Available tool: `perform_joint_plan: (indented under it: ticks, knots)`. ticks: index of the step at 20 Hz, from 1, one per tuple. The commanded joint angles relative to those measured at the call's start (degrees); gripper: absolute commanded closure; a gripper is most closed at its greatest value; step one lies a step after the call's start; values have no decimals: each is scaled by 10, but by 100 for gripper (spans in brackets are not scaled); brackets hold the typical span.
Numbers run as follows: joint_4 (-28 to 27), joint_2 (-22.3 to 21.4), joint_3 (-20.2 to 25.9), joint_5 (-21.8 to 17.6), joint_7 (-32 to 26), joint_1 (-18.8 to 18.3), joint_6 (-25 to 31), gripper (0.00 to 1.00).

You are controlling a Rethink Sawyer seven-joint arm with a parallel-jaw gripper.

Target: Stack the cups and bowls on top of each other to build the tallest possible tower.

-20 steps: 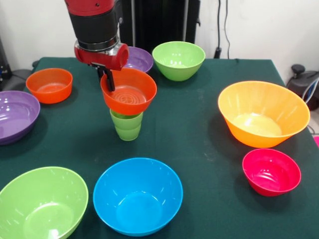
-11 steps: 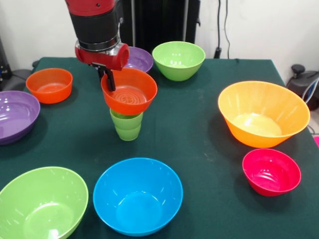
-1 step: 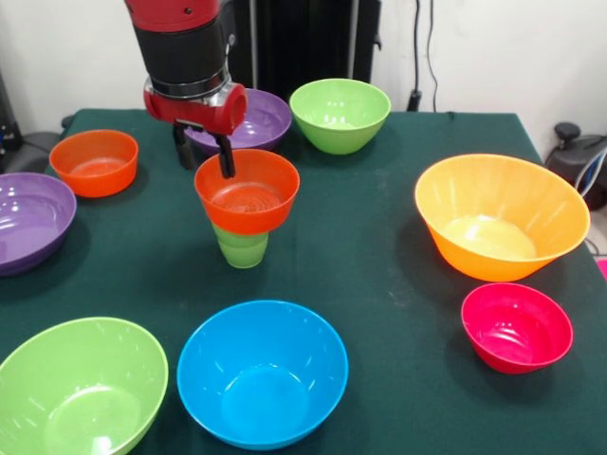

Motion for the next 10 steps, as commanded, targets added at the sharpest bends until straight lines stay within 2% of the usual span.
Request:
perform_joint_plan:
  ticks: [1, 10]
  knots:
    - [-19, 29, 12, -47, -38, 12, -15, 0]
    - [-23, 35, 15, -46, -44, 6, -13, 0]
